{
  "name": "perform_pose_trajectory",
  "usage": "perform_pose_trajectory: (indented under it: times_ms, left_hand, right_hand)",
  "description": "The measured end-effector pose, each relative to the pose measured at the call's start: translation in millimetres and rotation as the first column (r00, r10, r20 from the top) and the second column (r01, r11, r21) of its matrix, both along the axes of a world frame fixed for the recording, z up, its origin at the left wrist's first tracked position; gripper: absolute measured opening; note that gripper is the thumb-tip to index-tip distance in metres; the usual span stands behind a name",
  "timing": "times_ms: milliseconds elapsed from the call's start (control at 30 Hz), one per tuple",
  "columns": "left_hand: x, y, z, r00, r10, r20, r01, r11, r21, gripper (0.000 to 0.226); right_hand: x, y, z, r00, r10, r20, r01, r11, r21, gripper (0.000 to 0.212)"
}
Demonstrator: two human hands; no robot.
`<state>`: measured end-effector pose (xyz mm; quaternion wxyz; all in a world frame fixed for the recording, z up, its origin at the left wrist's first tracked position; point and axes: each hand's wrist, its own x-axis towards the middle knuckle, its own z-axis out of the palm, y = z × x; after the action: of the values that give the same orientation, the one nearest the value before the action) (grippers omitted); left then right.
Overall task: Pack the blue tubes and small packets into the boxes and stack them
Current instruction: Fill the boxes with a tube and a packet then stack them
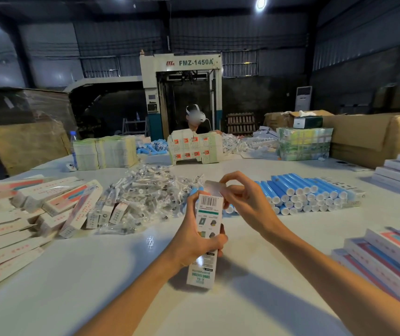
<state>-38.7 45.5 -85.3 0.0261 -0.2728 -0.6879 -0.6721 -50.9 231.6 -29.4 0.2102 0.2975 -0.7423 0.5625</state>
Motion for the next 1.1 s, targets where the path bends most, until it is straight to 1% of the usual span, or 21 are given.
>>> perform_pose_trajectory:
  times_ms: [67, 133, 167, 200, 233, 267, 333, 400, 433, 533, 667, 767, 833, 1033, 1100]
  left_hand:
    - [-2, 0, -1, 1.0, 0.026, -0.004, -0.026, 1.0, -0.014, 0.094]
    - [-4, -1, -2, 0.999, 0.042, -0.01, -0.042, 0.999, -0.018, 0.095]
    - [-5, -1, -3, 0.999, 0.043, -0.012, -0.044, 0.999, -0.019, 0.095]
    - [-6, -2, -4, 0.999, 0.038, -0.01, -0.038, 0.999, -0.017, 0.094]
    - [-6, -2, -4, 1.0, 0.026, -0.005, -0.026, 1.0, -0.011, 0.093]
    - [-6, -3, -4, 1.0, 0.013, -0.001, -0.013, 1.0, -0.005, 0.092]
    - [-5, -3, -3, 1.0, -0.003, -0.009, 0.003, 1.0, -0.013, 0.093]
    - [-4, -2, -2, 0.999, 0.0, -0.045, -0.002, 0.999, -0.038, 0.093]
    - [-3, -2, -1, 0.998, 0.008, -0.059, -0.011, 0.999, -0.049, 0.093]
    - [0, -2, 2, 0.997, 0.03, -0.065, -0.034, 0.998, -0.062, 0.096]
    - [4, -2, 3, 0.997, 0.039, -0.063, -0.043, 0.997, -0.064, 0.105]
    - [5, -3, 3, 0.996, 0.038, -0.085, -0.045, 0.996, -0.081, 0.11]
    - [6, -4, 3, 0.993, 0.045, -0.107, -0.056, 0.993, -0.103, 0.11]
    - [9, -5, 8, 0.986, 0.094, -0.136, -0.115, 0.98, -0.161, 0.111]
    - [8, -5, 9, 0.984, 0.092, -0.154, -0.119, 0.977, -0.178, 0.106]
  right_hand:
    - [-1, -2, -5, 0.988, -0.098, -0.121, 0.109, 0.99, 0.094, 0.005]
    - [-2, -5, -6, 0.965, -0.172, -0.196, 0.203, 0.968, 0.151, 0.008]
    - [-2, -5, -4, 0.962, -0.171, -0.211, 0.208, 0.964, 0.167, 0.01]
    - [-3, -3, -3, 0.97, -0.14, -0.2, 0.175, 0.97, 0.169, 0.01]
    - [-3, -1, -2, 0.984, -0.085, -0.156, 0.108, 0.983, 0.146, 0.009]
    - [-2, 0, -1, 0.997, -0.013, -0.077, 0.02, 0.996, 0.088, 0.006]
    - [4, 1, 2, 0.992, 0.093, 0.08, -0.088, 0.994, -0.064, 0.007]
    - [10, -1, 4, 0.982, 0.108, 0.153, -0.082, 0.982, -0.17, 0.008]
    - [12, -1, 6, 0.978, 0.114, 0.173, -0.079, 0.977, -0.197, 0.009]
    - [15, -1, 13, 0.952, 0.161, 0.26, -0.104, 0.97, -0.219, 0.014]
    - [18, 1, 20, 0.901, 0.197, 0.388, -0.092, 0.957, -0.274, 0.007]
    - [19, 2, 24, 0.871, 0.213, 0.442, -0.068, 0.945, -0.321, 0.008]
    - [20, 3, 28, 0.859, 0.213, 0.466, -0.068, 0.949, -0.309, 0.009]
    - [17, 10, 39, 0.868, 0.147, 0.475, -0.098, 0.987, -0.126, 0.015]
    - [17, 10, 41, 0.899, 0.096, 0.428, -0.095, 0.995, -0.023, 0.008]
